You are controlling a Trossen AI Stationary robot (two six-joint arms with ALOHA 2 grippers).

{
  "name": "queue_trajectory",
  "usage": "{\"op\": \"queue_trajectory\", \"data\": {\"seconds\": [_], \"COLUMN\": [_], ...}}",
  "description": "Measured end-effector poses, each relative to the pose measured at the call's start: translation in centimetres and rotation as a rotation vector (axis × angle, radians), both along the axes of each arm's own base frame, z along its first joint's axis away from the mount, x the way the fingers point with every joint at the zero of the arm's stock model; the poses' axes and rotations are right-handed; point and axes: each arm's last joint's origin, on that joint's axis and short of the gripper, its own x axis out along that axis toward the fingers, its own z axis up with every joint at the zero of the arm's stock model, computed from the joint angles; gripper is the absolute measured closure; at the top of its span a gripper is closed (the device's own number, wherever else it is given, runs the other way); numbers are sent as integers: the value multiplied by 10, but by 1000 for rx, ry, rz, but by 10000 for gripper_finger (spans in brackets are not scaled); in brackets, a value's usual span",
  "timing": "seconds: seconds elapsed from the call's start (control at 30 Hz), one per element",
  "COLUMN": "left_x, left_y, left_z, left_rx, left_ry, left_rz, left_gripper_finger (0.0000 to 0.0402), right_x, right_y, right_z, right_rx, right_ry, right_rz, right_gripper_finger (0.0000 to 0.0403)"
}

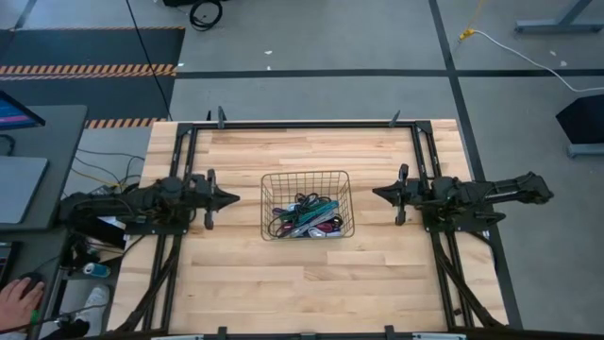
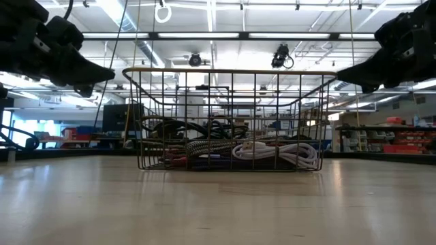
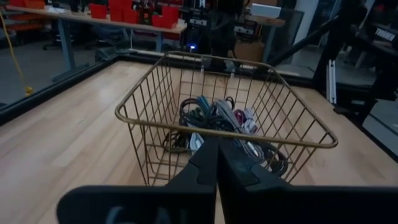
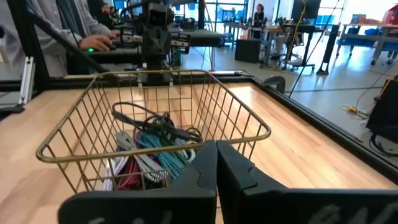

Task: Pick and place USB-C Cables
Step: Return to Home Position

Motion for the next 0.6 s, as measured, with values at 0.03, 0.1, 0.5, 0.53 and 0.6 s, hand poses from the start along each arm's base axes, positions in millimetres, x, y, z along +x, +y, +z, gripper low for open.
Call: {"op": "queue_trajectory", "data": {"seconds": [0.03, 0.1, 0.5, 0.53, 0.6], "left_x": [0, 1, 2, 2, 2], "left_y": [0, 0, 0, 0, 0], "left_z": [0, -1, 2, 2, 2], "left_rx": [0, -1, 2, -2, -3], "left_ry": [4, 7, -30, -32, -34], "left_rz": [0, 0, -1, -1, -1], "left_gripper_finger": [396, 393, 388, 388, 388], "right_x": [0, 0, -1, -1, 0], "right_y": [0, 0, 0, 0, 1], "right_z": [0, 0, 15, 15, 16], "right_rx": [-2, -2, -88, -103, -91], "right_ry": [4, 5, -50, -48, -59], "right_rz": [0, 1, -4, 0, 23], "right_gripper_finger": [401, 402, 402, 401, 397]}}
